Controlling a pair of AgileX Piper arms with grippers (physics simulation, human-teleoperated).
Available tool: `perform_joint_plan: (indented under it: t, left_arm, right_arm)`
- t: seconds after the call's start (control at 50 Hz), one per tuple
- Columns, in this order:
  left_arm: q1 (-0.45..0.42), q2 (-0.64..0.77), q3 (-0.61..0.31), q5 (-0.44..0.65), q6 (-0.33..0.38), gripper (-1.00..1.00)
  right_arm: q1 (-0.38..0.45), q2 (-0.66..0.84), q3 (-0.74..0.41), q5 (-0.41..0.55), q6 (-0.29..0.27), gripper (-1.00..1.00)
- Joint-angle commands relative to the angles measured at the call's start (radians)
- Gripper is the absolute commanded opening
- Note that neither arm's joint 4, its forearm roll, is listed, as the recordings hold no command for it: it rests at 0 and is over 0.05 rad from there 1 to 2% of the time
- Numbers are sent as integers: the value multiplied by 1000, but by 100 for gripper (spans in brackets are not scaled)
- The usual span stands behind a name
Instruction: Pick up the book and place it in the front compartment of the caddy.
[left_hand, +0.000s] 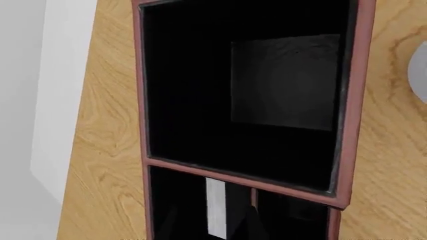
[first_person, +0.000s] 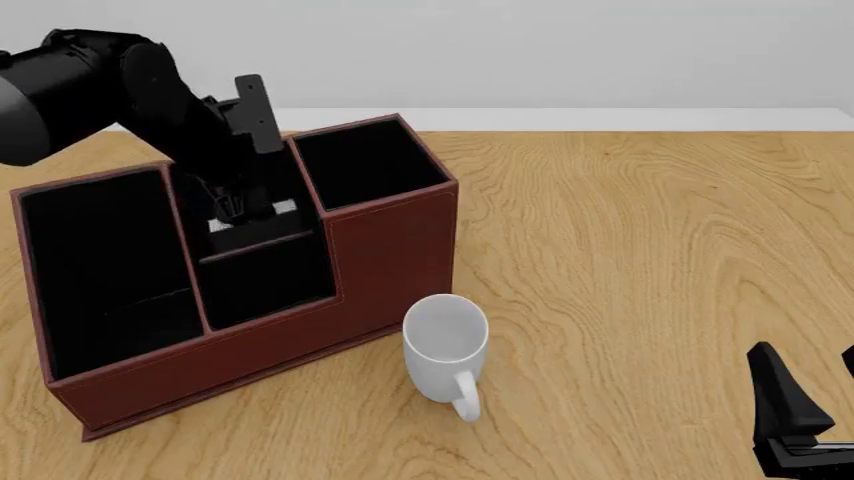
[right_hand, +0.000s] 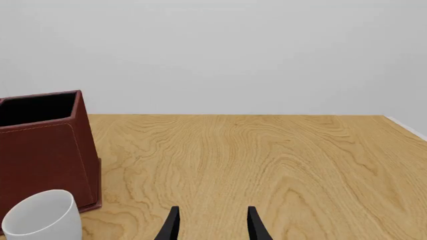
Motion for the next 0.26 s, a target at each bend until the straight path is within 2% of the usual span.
perform_joint_plan:
  t: [0.02, 0.26]
  left_arm:
    - [2, -19, 12, 7, 5, 100]
    - [16, -107, 65, 9, 18, 100]
  right_arm:
    - [0, 0, 0, 0, 0, 100]
    - [0, 0, 0, 0, 0, 100]
